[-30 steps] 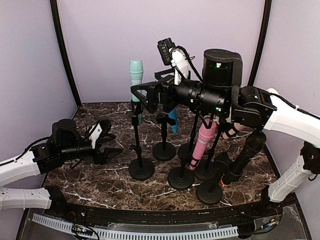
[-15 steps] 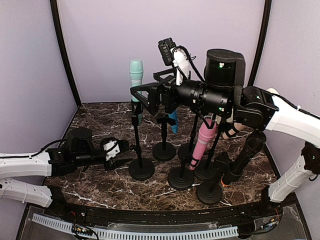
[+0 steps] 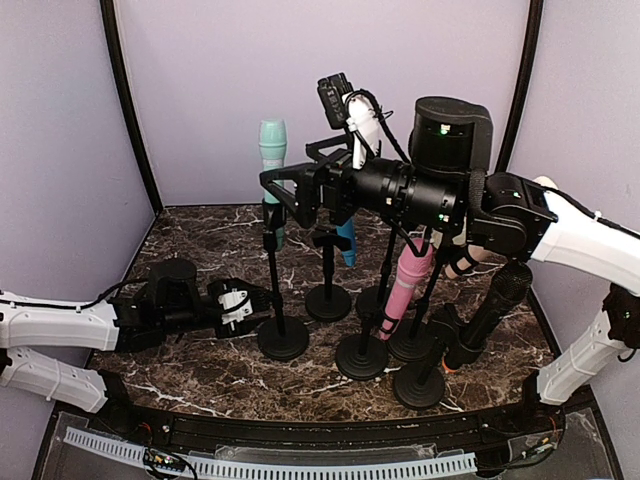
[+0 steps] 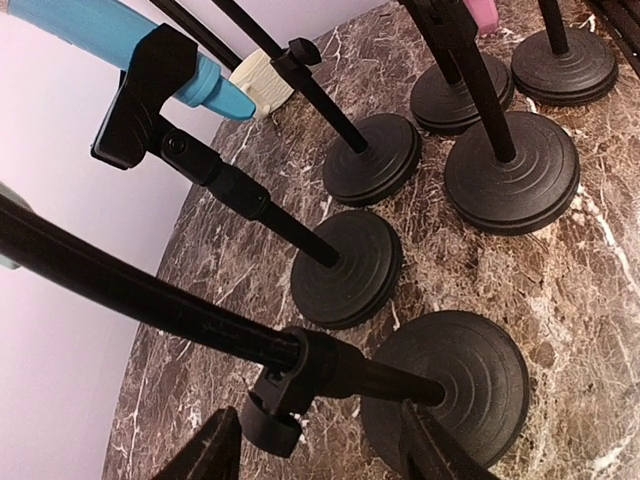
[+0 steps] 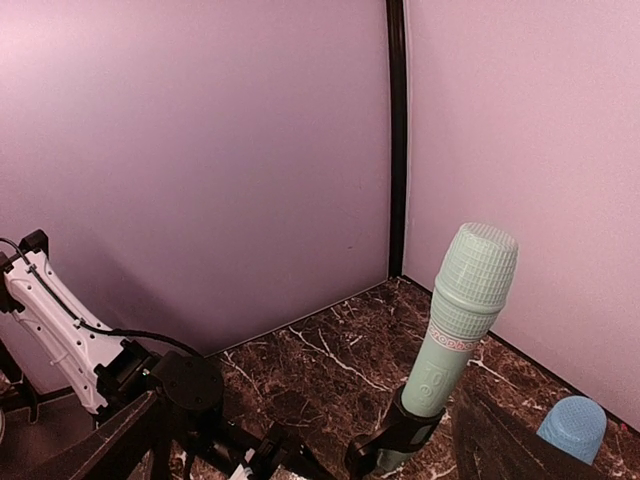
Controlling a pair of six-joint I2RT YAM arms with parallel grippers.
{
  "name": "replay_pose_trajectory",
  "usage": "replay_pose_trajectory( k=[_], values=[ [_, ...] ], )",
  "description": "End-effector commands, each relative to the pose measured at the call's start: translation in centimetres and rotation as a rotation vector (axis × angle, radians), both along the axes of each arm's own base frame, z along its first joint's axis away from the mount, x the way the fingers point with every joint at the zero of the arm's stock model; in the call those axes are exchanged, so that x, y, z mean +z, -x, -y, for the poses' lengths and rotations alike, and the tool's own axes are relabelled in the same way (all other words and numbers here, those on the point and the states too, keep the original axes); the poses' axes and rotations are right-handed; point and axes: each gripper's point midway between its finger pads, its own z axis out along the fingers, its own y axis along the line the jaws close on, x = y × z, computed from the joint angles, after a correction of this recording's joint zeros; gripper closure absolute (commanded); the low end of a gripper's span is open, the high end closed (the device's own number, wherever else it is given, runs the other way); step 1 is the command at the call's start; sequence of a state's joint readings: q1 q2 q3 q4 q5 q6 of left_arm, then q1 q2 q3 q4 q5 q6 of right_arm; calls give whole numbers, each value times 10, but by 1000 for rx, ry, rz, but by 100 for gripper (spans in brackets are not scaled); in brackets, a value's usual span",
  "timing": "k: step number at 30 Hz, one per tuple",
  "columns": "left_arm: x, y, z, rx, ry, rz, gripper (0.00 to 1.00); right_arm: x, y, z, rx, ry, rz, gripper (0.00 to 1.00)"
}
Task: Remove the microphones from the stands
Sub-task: Unscrew the knob on the microphone stand.
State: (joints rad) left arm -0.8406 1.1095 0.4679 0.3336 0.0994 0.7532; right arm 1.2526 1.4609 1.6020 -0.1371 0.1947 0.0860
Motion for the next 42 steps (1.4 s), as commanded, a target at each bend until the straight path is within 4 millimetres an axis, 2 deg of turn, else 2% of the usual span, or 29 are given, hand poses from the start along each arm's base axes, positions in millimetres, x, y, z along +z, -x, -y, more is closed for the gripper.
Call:
replay_pose_trajectory(
  k=[1,7,17,31,42],
  values=[
    [8,-10,2,8,-2,67,44,21,9,5,22,-68,19,2],
    [5,-20,0,42,-22,91,49,22,9,5,23,-71,20,1],
    [2,-25,2,49,-46,101,56,21,9,2,28,-71,18,2],
    [-4,-30,5,45,-81,106,56,22,10,3,33,-78,13,2],
    [-8,-30,4,34,-127,108,72,22,9,5,28,-82,13,1]
  ],
)
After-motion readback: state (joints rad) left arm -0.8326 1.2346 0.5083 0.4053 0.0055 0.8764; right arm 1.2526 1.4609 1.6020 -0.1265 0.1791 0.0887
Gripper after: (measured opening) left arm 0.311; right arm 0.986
